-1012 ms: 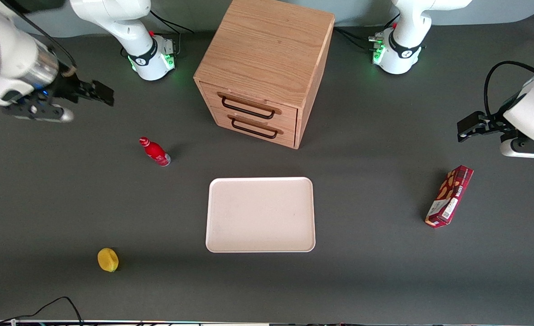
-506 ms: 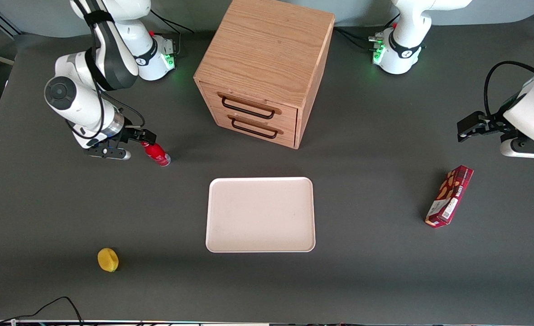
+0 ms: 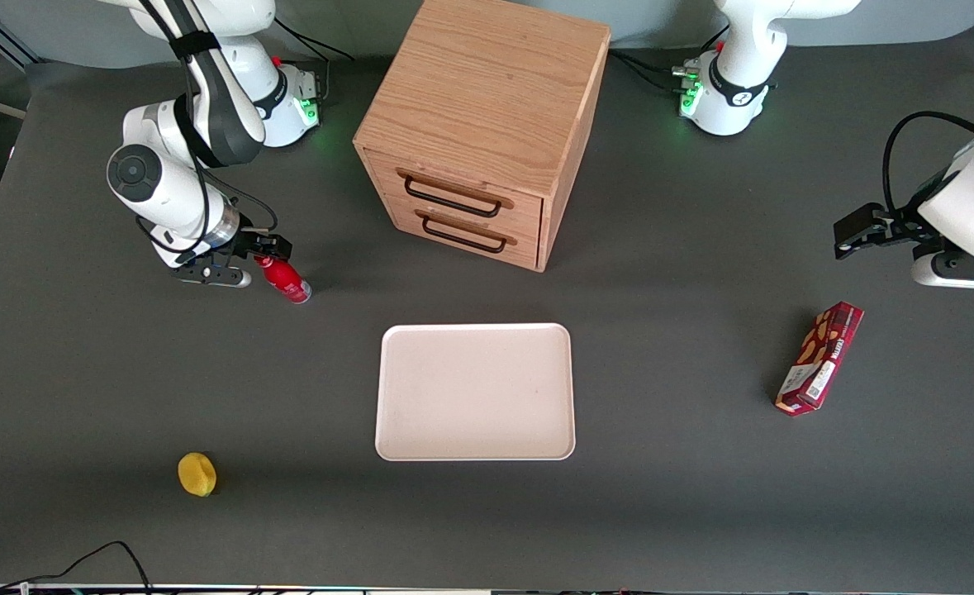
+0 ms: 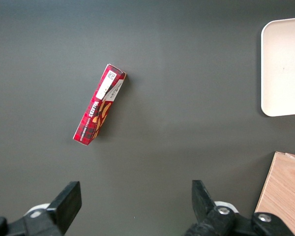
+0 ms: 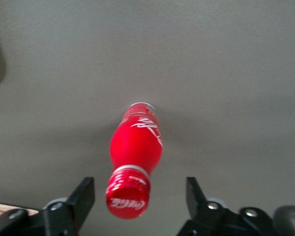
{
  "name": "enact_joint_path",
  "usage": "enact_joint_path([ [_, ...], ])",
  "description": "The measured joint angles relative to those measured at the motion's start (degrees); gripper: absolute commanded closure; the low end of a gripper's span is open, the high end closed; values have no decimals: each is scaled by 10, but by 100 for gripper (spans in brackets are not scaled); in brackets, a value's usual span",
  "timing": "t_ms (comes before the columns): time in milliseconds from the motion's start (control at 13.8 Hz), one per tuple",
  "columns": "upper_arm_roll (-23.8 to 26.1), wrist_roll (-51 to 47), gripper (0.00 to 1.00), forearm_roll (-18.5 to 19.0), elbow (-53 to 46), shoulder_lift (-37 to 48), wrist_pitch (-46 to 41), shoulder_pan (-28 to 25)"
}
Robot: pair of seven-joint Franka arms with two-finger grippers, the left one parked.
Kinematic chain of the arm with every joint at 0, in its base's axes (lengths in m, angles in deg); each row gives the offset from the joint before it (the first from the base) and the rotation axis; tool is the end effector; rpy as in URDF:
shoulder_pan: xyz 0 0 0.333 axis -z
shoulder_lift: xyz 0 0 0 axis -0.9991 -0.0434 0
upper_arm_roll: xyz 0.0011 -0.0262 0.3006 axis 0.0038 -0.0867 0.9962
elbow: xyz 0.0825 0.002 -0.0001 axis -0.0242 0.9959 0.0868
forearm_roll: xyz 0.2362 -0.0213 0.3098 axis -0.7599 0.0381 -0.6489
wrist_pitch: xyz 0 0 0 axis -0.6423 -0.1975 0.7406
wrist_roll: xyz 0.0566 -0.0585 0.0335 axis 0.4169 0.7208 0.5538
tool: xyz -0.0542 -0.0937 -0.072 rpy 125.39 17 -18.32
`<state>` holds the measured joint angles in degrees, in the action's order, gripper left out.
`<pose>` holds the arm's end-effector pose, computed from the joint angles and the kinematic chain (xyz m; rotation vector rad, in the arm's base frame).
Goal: Place coke bottle on tray
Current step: 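Close the right gripper around the bottle's cap end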
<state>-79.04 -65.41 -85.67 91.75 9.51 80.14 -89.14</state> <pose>0.4437 0.0910 0.2806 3.1151 -0.2142 -0.1872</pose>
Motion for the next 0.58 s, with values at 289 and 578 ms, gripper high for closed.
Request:
enact_joint_path([
  [289, 6, 0, 42, 0, -1, 3, 6, 0],
  [578, 6, 0, 65, 2, -1, 3, 6, 0],
])
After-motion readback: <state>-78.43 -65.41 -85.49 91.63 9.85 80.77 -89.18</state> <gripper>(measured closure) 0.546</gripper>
